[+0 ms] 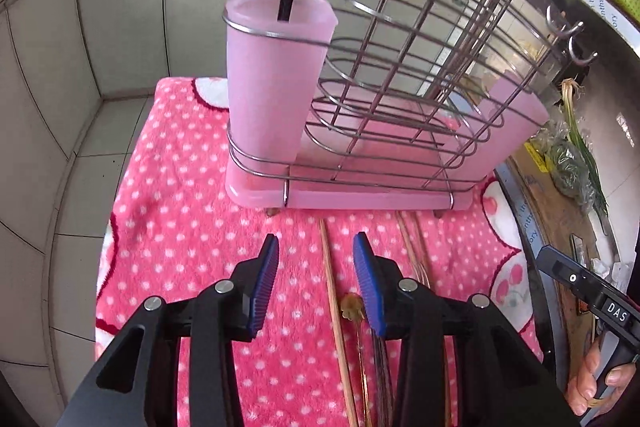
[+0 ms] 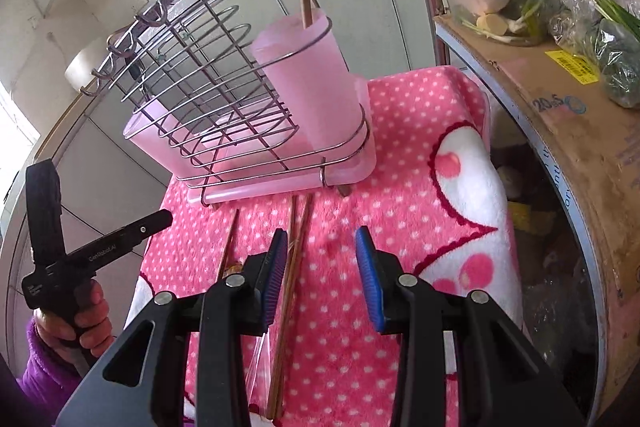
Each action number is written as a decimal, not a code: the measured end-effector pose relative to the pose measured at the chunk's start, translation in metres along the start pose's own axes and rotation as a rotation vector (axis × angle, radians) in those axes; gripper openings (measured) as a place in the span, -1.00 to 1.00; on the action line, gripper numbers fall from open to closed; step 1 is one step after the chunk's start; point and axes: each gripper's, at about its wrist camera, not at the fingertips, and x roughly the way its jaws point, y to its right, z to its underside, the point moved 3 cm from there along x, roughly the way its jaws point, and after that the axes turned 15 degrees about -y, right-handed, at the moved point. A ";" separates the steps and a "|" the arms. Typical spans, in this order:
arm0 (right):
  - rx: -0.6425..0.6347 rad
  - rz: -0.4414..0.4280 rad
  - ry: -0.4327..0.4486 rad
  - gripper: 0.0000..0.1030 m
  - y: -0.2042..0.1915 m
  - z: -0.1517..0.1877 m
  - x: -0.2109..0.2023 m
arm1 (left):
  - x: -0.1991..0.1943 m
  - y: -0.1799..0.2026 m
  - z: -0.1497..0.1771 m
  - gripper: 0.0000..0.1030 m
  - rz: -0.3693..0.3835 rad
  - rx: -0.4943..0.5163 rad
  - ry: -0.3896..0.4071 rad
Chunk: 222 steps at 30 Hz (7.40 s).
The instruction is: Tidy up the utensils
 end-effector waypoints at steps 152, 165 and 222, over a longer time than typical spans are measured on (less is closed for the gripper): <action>-0.067 0.004 0.277 -0.89 -0.021 0.015 -0.071 | -0.114 -0.014 0.023 -0.92 0.110 -0.012 0.385; -0.131 -0.026 0.450 -0.89 -0.038 -0.026 -0.145 | -0.172 -0.003 0.007 -0.92 0.073 0.020 0.488; -0.056 0.039 0.200 -0.89 -0.018 -0.197 -0.082 | -0.116 -0.029 -0.158 -0.91 0.007 -0.117 0.368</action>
